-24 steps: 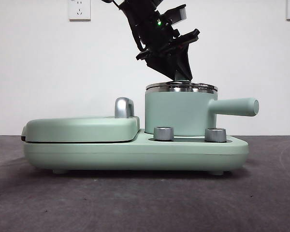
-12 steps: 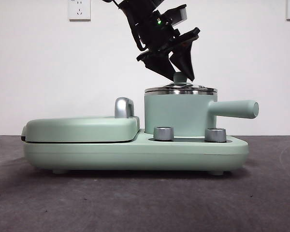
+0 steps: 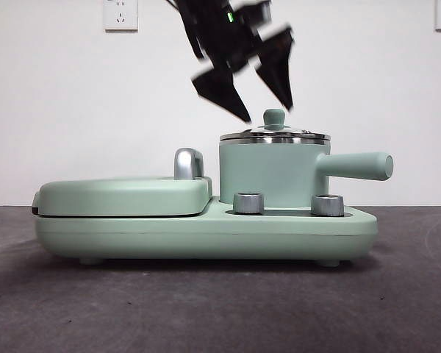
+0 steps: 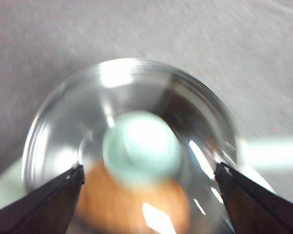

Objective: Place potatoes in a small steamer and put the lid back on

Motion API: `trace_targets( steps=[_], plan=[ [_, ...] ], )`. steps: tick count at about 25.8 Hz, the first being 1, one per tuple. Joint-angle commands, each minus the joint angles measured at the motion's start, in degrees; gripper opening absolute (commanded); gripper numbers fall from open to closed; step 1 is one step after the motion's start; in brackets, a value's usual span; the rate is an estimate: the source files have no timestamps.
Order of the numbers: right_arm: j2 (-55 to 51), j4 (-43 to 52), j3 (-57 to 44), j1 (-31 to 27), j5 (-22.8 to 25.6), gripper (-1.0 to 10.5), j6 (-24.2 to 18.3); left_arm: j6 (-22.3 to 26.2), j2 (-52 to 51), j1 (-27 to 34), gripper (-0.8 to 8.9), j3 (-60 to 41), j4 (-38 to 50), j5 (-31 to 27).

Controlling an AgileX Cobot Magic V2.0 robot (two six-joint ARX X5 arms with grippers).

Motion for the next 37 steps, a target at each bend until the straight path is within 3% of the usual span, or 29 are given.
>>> trace_targets(
  steps=[1, 6, 10, 15, 17, 23, 32, 34, 37],
  plan=[
    [0.24, 0.63, 0.44, 0.37, -0.22, 3.8, 0.57, -0.37, -4.87, -0.59, 4.33, 1.62, -5.77, 0.15],
    [0.26, 0.63, 0.44, 0.35, -4.79, 3.8, 0.37, -1.31, -14.05, -0.59, 4.29, 1.60, -17.33, 0.85],
    [0.26, 0.63, 0.44, 0.37, -8.13, 3.8, 0.42, -1.33, -22.16, -0.55, 4.27, -1.44, -20.04, 9.66],
    [0.26, 0.63, 0.44, 0.35, -13.64, 3.8, 0.39, -0.11, -36.79, -0.66, 4.28, -19.61, -19.45, 12.39],
    [0.26, 0.63, 0.44, 0.35, -13.70, 3.8, 0.37, 1.11, -43.85, -0.68, 4.27, -28.61, -19.71, 12.37],
    [0.28, 0.66, 0.44, 0.35, -14.64, 3.8, 0.39, 0.44, -62.10, -0.04, 4.27, -46.66, -15.41, 12.39],
    [0.28, 0.68, 0.44, 0.35, -14.80, 3.8, 0.37, -9.79, -84.41, -0.04, 4.26, -65.00, -2.78, 12.31],
    [0.28, 0.66, 0.44, 0.35, -14.80, 3.8, 0.39, -10.21, -87.69, -0.04, 3.74, -67.01, -2.08, 12.24],
    [0.28, 0.68, 0.44, 0.35, -14.82, 3.8, 0.39, -11.17, -90.51, -0.04, 1.72, -67.65, -2.95, 11.76]
  ],
)
